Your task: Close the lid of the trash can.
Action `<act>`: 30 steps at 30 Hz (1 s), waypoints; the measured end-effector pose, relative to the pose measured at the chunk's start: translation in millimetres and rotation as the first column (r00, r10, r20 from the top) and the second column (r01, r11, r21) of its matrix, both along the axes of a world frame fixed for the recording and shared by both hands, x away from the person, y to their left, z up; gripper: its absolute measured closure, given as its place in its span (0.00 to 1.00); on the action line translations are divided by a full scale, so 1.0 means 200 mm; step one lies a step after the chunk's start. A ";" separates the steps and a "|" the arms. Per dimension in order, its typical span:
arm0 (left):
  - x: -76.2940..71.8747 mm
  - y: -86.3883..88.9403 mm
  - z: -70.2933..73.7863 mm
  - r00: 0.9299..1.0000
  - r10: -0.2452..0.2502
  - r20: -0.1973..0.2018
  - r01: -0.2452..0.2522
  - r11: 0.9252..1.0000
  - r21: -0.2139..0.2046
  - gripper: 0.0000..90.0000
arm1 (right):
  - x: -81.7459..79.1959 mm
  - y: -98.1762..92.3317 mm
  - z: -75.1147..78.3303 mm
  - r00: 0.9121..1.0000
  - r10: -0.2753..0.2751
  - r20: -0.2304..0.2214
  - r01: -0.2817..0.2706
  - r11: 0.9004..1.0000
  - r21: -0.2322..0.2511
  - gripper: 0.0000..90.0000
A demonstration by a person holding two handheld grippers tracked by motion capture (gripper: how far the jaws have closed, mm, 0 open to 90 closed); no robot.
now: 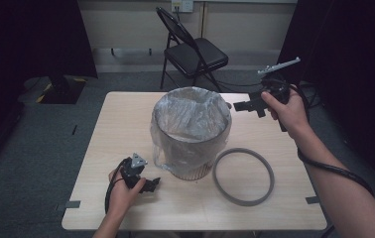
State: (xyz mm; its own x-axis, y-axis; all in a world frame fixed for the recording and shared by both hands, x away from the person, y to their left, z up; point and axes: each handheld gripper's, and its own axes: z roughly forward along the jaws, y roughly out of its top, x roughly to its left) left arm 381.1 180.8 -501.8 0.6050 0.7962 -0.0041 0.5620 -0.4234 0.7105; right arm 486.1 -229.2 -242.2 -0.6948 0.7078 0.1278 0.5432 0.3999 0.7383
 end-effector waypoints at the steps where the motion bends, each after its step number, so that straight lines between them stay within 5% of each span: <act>1: 0.00 0.00 0.00 1.000 0.000 0.000 0.000 1.000 0.000 0.00 | 0.00 0.01 0.03 1.000 0.007 0.009 -0.007 1.000 0.007 0.18; 6: 0.00 0.00 0.00 1.000 0.000 0.000 0.000 1.000 0.000 0.00 | -0.03 0.13 0.15 0.997 0.070 0.032 -0.071 0.997 0.040 0.18; 11: 0.00 0.00 0.00 1.000 -0.003 -0.001 0.003 1.000 0.004 0.00 | -0.05 0.32 0.19 0.988 0.149 0.037 -0.151 0.988 0.043 0.18; 18: 0.00 0.00 0.00 1.000 -0.003 -0.001 0.003 1.000 0.004 0.00 | -0.04 0.58 0.13 0.971 0.237 0.011 -0.237 0.971 0.023 0.18; 30: 0.00 0.00 0.00 1.000 -0.009 -0.001 0.009 1.000 0.002 0.00 | 0.05 0.75 0.03 0.961 0.273 -0.039 -0.274 0.962 -0.014 0.18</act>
State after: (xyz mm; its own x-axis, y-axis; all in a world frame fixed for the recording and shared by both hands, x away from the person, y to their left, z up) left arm 381.3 181.5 -501.8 0.6120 0.7908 -0.0027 0.5586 -0.4299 0.7093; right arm 495.2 -79.3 -235.9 -0.8572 0.4942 0.1447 0.4375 0.5507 0.7109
